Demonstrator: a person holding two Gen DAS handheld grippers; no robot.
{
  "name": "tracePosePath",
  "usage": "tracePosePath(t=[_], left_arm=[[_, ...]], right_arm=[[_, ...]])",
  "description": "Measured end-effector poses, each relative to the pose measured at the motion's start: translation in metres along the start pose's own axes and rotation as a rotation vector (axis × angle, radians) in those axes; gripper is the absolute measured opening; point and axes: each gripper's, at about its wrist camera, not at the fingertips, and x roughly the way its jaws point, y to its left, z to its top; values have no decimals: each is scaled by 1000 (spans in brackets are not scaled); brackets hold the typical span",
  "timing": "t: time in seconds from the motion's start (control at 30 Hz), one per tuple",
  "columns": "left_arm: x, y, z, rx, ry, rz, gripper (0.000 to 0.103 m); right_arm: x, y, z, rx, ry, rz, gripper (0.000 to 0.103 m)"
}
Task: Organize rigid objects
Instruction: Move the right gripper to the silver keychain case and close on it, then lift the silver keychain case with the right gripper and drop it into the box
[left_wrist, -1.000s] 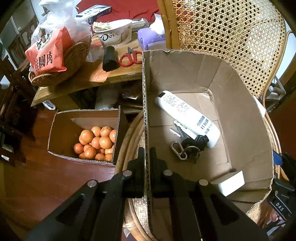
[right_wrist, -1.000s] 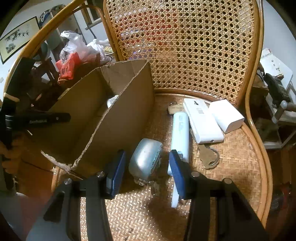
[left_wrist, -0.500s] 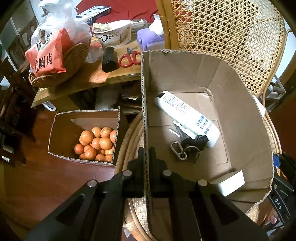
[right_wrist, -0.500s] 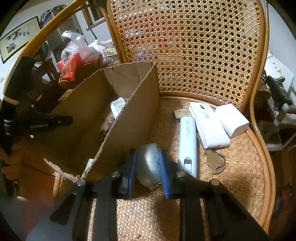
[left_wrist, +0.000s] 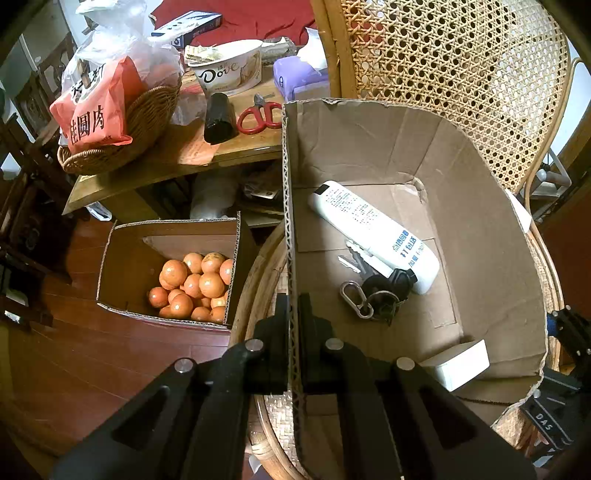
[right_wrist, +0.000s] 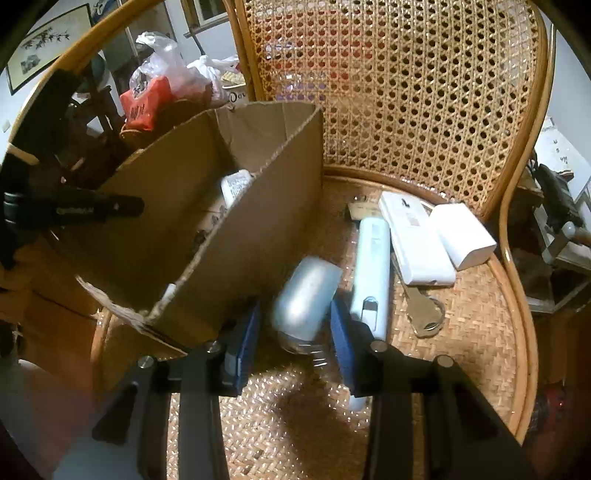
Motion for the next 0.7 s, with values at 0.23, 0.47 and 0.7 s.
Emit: tracePosePath(t=[0.23, 0.47, 0.7], left_arm=[[0, 0, 0, 2, 2, -5, 4], [0, 2, 1, 3, 1, -7, 4], [-1, 4, 1, -2, 0, -11, 4]], right_arm=[[3, 3, 2, 28, -13, -52, 30], [-4, -15, 5, 170, -17, -73, 28], [-22, -22, 6, 224, -57, -76, 28]])
